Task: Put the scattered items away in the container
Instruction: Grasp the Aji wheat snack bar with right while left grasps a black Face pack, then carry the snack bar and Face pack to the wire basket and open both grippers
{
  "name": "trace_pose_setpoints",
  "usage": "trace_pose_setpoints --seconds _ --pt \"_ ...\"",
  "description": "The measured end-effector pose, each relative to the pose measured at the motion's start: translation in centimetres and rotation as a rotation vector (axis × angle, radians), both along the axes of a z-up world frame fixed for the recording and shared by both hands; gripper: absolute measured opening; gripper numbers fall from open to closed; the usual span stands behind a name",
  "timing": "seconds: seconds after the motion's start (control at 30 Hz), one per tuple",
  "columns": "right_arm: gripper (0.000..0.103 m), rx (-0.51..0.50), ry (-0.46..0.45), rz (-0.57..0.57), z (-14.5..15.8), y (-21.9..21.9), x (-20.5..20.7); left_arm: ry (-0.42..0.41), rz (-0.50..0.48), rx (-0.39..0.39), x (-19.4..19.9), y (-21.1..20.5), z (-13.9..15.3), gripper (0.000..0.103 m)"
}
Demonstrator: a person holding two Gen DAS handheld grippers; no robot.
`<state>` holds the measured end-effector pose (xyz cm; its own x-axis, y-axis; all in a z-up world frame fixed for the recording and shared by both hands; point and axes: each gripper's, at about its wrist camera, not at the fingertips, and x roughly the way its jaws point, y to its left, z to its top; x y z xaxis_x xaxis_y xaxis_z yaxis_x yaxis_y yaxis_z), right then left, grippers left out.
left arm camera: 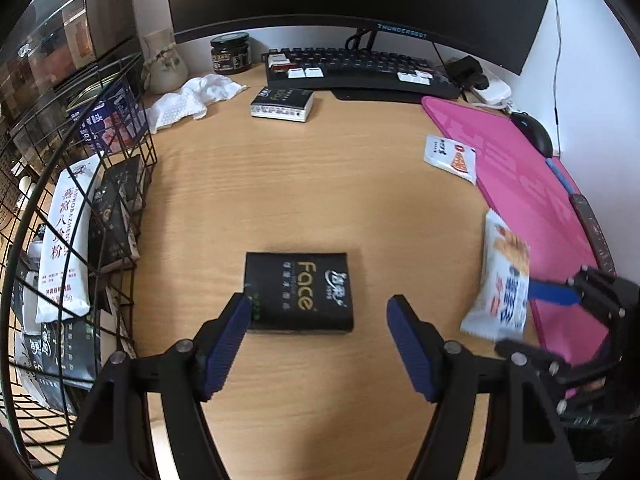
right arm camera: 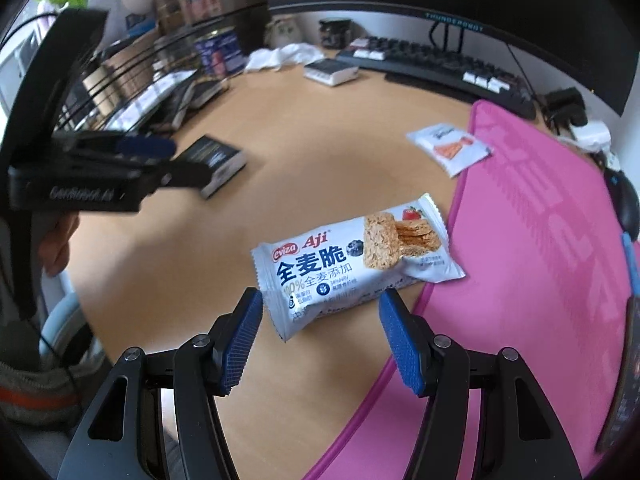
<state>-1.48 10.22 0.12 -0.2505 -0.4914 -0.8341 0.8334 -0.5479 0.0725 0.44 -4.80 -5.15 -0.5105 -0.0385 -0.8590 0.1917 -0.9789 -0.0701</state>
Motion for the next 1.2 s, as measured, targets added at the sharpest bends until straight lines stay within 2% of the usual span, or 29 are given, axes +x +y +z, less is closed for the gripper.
trace_pose_setpoints --seconds 0.27,0.53,0.67,0.83,0.9,0.93,1.2 --pt "0.061 -0.042 -0.02 -0.034 0.8 -1.0 -1.9 -0.011 0.012 -0.011 -1.3 -0.9 -0.9 0.075" --pt "0.061 -0.066 -0.067 -0.092 0.0 -2.4 -3.3 -0.037 0.031 0.011 -2.1 -2.0 -2.3 0.076" --pt "0.062 -0.064 -0.072 -0.118 -0.6 -3.4 -4.0 -0.031 0.031 -0.038 -2.4 -1.9 -2.7 0.083" --pt "0.062 -0.091 -0.058 -0.167 -0.8 -4.3 -5.0 -0.023 0.029 -0.053 -2.4 -1.8 -2.8 0.083" --pt "0.062 -0.094 -0.064 -0.198 -0.8 -4.5 -5.5 -0.02 0.028 -0.054 -2.4 -1.8 -2.7 0.077" --pt "0.062 -0.1 -0.078 -0.208 -0.8 -4.6 -5.8 -0.016 0.026 -0.055 -2.3 -1.8 -2.5 0.068" --pt "0.062 -0.132 -0.094 -0.257 0.7 -3.2 -5.9 -0.023 0.02 -0.056 -2.3 -1.6 -2.5 0.069"
